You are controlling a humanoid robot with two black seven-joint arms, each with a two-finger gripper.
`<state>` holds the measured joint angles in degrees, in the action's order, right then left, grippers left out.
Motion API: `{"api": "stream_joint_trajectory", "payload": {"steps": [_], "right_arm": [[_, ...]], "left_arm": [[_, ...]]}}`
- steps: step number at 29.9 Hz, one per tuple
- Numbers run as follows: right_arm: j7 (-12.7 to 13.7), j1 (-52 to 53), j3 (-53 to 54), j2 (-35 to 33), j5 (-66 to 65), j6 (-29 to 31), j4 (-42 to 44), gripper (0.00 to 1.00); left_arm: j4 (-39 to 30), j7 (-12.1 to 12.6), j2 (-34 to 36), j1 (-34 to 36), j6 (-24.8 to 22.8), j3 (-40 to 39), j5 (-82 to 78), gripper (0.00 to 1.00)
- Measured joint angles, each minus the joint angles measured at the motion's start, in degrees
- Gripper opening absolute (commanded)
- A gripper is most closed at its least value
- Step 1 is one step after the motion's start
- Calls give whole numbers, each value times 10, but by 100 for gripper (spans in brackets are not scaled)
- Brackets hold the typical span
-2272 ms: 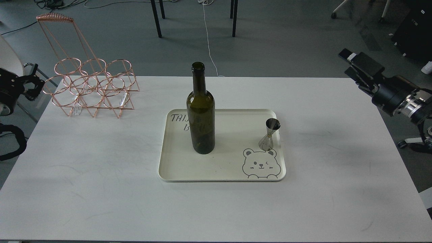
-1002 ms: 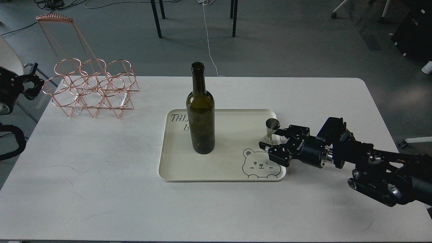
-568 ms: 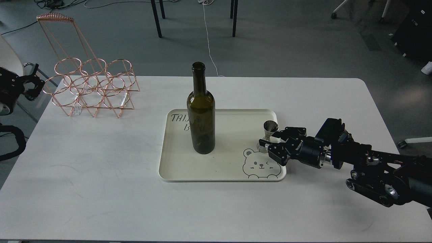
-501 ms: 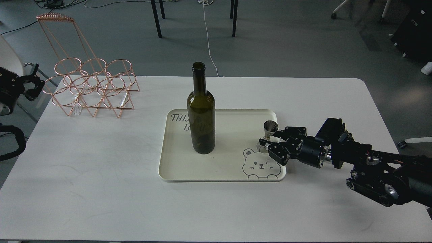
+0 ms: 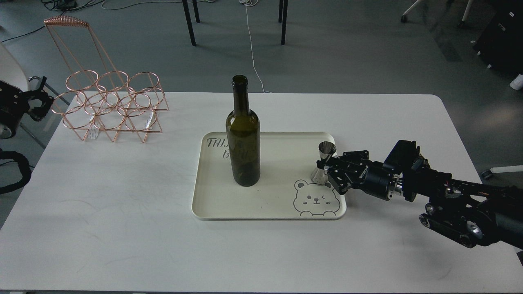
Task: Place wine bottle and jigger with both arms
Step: 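Close the right gripper around the silver jigger, then lift the jigger off the tray and carry it away from the bottle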
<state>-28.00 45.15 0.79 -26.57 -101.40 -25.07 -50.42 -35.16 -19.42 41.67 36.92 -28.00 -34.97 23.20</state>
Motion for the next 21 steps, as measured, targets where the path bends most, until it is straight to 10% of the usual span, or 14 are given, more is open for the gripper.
{"api": "stream_joint_trajectory", "payload": {"steps": [21], "right_arm": [[0,-103,127,-154,121,-29,-6,7]], "left_arm": [[-7,0,9,1,0,-1,0,98]]}}
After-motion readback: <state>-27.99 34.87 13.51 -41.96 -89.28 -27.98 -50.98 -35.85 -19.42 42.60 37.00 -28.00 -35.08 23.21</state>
